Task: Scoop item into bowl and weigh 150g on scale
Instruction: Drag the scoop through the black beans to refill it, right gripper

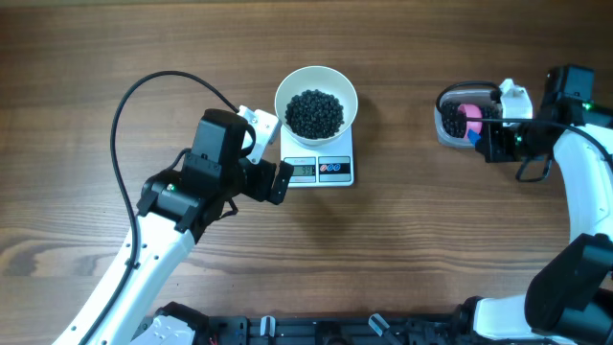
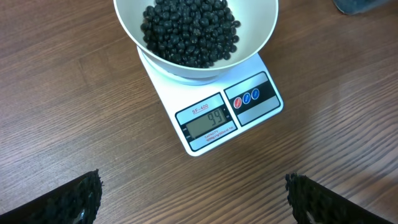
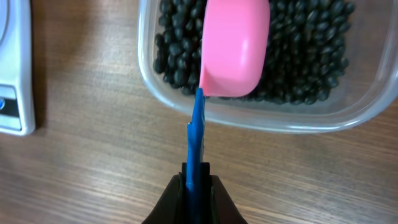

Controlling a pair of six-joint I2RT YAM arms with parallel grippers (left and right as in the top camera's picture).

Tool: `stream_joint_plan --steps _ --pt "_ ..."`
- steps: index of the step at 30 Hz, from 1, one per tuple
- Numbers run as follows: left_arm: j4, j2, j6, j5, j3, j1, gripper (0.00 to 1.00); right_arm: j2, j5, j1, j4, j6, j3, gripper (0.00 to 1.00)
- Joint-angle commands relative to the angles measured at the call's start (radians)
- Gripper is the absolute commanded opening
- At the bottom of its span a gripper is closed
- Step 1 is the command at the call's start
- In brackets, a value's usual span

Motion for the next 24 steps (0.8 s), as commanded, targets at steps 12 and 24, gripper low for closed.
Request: stream_joint_plan --steps 12,24 --pt "0.002 0.0 -0.006 -0.002 -0.002 0.004 1.0 0.018 -0.101 0.0 0.002 -0.024 0.003 0.04" --pt "0.002 0.0 -0.006 -0.002 -0.002 0.004 1.0 0.018 -0.137 -0.023 -0.024 0.002 0.003 0.04"
